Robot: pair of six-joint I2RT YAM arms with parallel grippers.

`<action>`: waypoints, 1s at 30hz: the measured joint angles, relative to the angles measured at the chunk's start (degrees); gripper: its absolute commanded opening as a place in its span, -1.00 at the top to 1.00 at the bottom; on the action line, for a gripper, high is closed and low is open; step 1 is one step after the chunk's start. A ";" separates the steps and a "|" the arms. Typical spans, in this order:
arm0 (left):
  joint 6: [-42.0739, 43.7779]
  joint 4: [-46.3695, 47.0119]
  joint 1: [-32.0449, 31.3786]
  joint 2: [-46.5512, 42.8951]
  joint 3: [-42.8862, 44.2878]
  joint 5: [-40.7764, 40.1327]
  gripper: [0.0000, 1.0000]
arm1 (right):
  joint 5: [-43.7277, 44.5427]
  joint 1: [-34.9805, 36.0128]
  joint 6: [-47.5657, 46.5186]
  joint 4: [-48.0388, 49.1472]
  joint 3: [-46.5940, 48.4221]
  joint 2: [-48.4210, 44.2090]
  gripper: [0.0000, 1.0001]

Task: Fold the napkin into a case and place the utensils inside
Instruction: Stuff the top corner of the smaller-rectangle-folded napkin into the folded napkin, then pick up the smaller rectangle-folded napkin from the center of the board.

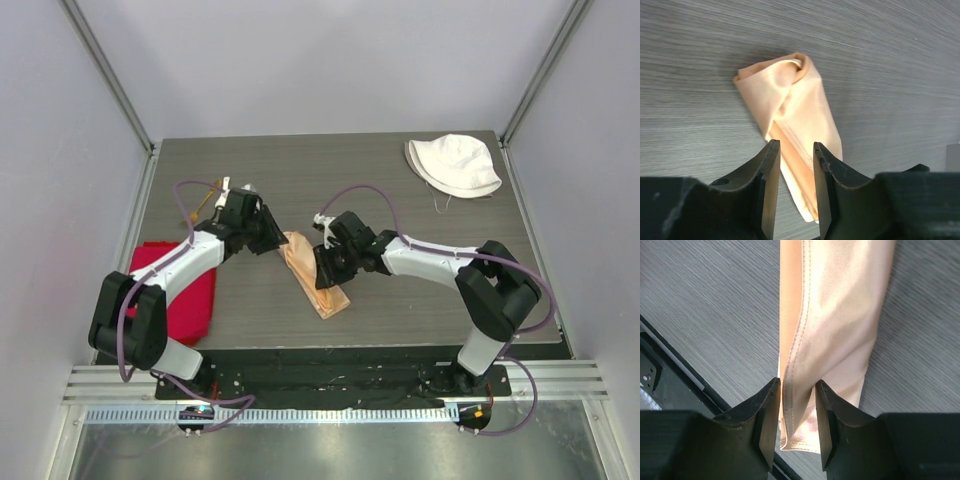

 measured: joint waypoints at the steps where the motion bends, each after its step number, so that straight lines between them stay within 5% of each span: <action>1: 0.02 -0.44 0.22 0.00 -0.02 -0.50 0.22 | -0.57 0.00 0.09 0.57 0.04 0.61 0.22; 7: 0.22 -1.14 0.74 0.02 0.00 -1.95 0.18 | -4.72 -0.02 1.20 2.82 1.49 6.73 0.19; 17: 6.27 -5.84 0.17 7.50 9.20 -4.63 0.53 | -4.98 -2.62 2.34 1.27 4.37 4.13 0.00; 23: 9.14 -9.88 -3.32 11.72 13.09 -12.09 0.46 | -5.46 -7.98 5.31 2.32 9.55 3.28 -0.02; 30: 10.80 -14.86 -9.70 16.61 19.06 -23.17 0.44 | -8.24 -9.16 11.43 11.72 12.15 10.08 0.60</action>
